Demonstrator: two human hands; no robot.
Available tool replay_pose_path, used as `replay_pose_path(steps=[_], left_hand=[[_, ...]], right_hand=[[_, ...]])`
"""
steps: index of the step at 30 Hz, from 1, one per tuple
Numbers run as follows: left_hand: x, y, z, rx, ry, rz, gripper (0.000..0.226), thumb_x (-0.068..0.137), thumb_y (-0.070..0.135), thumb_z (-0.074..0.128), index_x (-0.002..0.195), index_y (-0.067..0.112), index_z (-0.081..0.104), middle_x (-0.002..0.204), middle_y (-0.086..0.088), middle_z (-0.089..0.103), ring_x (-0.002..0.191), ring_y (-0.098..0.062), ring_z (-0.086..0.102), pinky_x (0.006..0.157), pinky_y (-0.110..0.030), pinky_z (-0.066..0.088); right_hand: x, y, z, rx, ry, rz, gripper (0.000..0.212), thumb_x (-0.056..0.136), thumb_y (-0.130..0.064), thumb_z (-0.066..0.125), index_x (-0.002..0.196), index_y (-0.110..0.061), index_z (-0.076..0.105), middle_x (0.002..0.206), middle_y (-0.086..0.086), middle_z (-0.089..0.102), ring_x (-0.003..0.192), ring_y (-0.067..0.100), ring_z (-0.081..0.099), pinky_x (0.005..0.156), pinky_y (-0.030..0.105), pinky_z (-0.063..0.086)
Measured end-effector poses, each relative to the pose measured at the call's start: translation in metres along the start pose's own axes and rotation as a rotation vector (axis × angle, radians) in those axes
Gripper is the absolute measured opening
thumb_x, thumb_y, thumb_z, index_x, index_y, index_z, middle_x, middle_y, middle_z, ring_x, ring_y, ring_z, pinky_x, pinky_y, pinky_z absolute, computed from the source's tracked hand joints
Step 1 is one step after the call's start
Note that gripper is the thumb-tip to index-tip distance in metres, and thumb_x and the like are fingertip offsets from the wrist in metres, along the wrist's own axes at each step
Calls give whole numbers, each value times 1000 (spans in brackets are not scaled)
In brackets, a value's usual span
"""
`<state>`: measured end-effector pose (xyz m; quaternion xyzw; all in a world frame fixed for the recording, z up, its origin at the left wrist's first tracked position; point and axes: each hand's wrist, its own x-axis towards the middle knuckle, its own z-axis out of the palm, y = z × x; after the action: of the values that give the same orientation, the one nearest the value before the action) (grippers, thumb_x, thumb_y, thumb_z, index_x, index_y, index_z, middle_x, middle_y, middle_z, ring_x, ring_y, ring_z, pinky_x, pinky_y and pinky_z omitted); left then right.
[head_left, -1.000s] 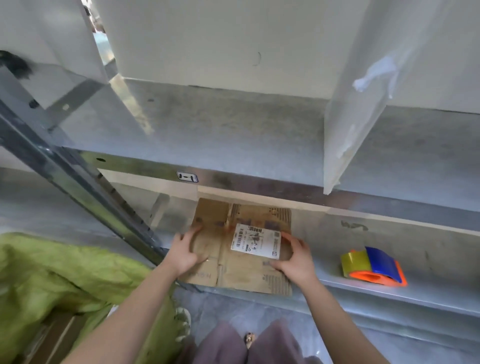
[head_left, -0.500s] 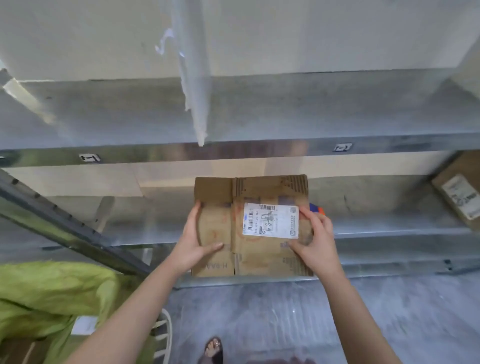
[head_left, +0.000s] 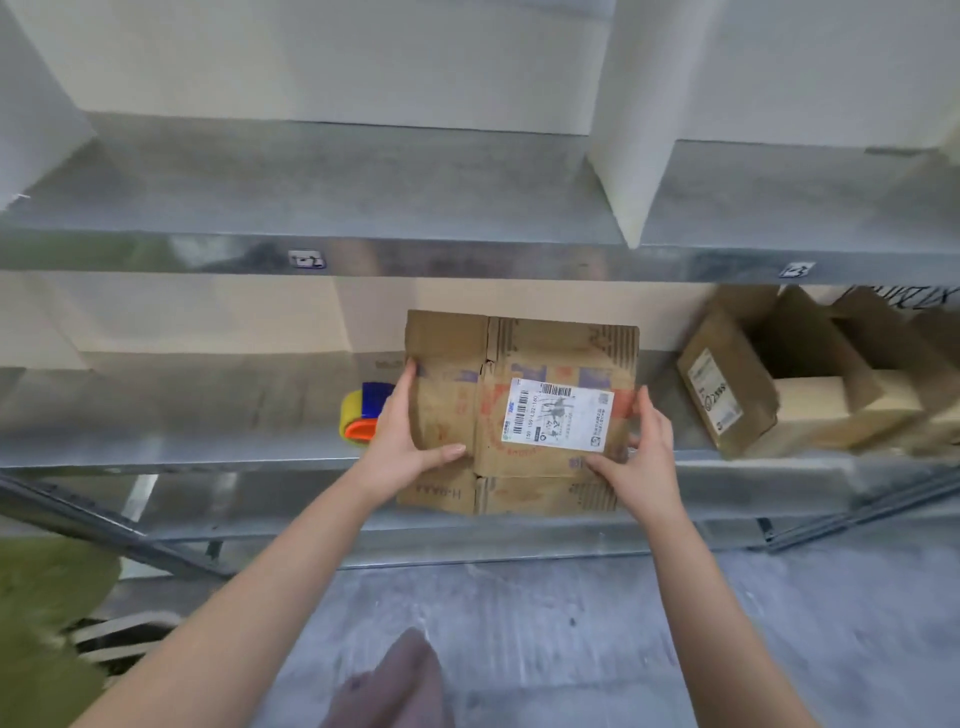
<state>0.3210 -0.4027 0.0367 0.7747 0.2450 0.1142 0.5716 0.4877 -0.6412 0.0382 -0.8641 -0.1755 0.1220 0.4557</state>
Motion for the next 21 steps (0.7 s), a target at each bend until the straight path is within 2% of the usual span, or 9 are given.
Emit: replay_pose_path(steps=[2,6,9,11,13,16,19,21], left_hand=[[12,10,21,32,2,-6,124,67,37,86,151,41,-5,150,17,13,136,-2,17,115,-32,20],[48,28,54,52,-35,-42,124,64,42,86,150,42,-3,151,5,16,138,-13,24,117,-40,24],[70,41,79,10,-92,20,100,72,36,83,143,40,12,142,13,34,129,-5,36,114,-33,30],[79,48,95,43,-100,34,86,81,33,75,136,48,10,134,14,43,125,-7,44,107,-30,38],[85,52,106,103,-79,56,85,84,35,71,136,54,6,136,11,46,126,-12,47,104,-31,42],[87,51,113,163,-12,79,92,83,38,72,140,56,2,148,5,37,132,-13,41,109,-37,37],[84,51,118,251,80,162,92,82,39,72,148,40,7,155,7,18,140,-11,26,114,-34,26],[82,50,120,300,113,200,91,83,39,71,149,38,10,157,11,10,142,-9,18,115,-35,22]], right_hand=[[13,9,-14,10,-3,26,114,68,-3,85,156,-20,15,144,1,28,122,16,46,109,38,40],[43,20,-35,73,34,25,105,66,-1,85,150,-23,26,141,-1,34,117,14,44,105,33,40],[66,27,-39,122,24,5,90,69,0,83,136,-30,31,134,-8,43,120,11,47,108,40,43],[75,34,-38,115,3,-23,84,72,-2,81,124,-45,30,128,-12,48,121,10,50,107,44,44],[79,40,-39,113,-12,-26,81,74,-7,81,120,-48,29,121,-18,51,120,10,52,106,46,45],[87,45,-49,166,-45,-10,79,77,-18,81,129,-43,28,123,-18,51,118,12,52,106,47,43],[99,43,-63,142,-76,-97,85,78,-40,78,142,-48,23,147,-9,38,135,16,40,109,43,38],[108,39,-70,123,-128,-138,83,79,-45,75,144,-49,23,152,-9,33,139,13,33,111,39,34]])
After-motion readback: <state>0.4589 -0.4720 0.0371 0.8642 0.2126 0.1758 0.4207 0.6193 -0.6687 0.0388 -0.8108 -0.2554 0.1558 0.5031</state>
